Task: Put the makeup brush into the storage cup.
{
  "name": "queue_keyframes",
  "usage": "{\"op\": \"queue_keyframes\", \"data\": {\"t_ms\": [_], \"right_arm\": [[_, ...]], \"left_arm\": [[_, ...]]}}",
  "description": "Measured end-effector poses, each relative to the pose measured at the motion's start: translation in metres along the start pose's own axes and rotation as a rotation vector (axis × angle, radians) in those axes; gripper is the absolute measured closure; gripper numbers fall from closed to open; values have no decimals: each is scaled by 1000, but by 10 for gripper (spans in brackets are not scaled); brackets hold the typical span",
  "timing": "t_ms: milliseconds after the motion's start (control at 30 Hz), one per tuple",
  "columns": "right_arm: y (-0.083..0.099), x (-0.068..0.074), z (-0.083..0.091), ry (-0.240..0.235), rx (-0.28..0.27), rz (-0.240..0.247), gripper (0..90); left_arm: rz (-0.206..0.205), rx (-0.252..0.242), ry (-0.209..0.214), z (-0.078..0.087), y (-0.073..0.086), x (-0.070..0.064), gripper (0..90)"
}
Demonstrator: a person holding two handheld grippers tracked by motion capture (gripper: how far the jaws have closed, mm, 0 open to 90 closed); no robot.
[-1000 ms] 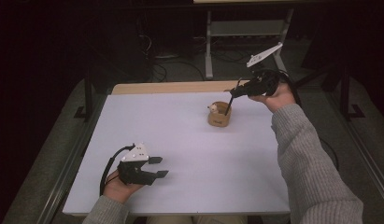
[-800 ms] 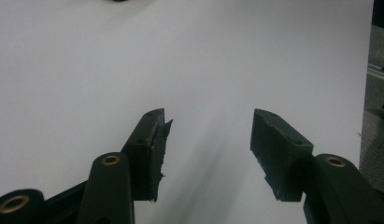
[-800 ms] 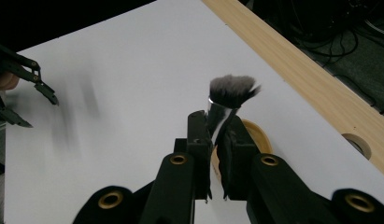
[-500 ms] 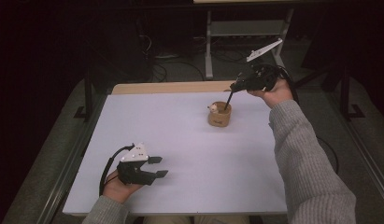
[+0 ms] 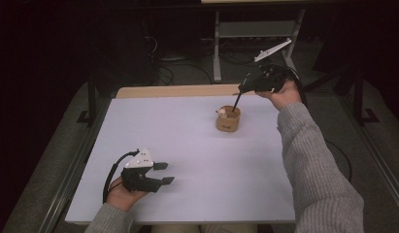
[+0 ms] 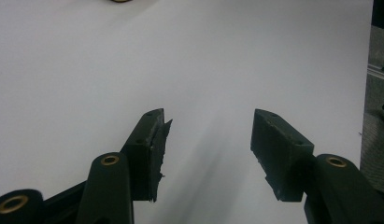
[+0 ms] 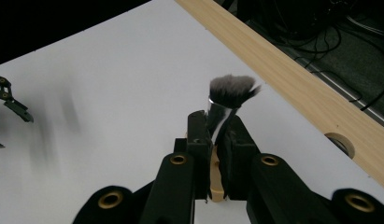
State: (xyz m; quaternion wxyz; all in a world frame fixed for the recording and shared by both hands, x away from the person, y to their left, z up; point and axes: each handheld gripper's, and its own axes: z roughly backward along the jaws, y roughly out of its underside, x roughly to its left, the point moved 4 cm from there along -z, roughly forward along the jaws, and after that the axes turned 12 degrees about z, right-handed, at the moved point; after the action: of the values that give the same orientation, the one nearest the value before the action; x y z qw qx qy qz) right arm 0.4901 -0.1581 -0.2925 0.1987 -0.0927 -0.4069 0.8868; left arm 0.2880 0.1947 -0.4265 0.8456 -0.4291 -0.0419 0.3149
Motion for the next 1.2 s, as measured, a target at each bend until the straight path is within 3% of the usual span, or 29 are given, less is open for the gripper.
{"op": "queue_keyframes", "data": {"t_ms": [333, 600, 1200], "right_arm": [[3, -7, -2, 22, 2, -26, 825], [5, -10, -7, 41, 11, -33, 825], [9, -13, -31, 42, 51, -51, 825]], "left_arm": [[-14, 1, -3, 0, 0, 1, 440], [-3, 3, -1, 1, 0, 1, 438], [6, -3, 2, 1, 1, 1, 430]]}}
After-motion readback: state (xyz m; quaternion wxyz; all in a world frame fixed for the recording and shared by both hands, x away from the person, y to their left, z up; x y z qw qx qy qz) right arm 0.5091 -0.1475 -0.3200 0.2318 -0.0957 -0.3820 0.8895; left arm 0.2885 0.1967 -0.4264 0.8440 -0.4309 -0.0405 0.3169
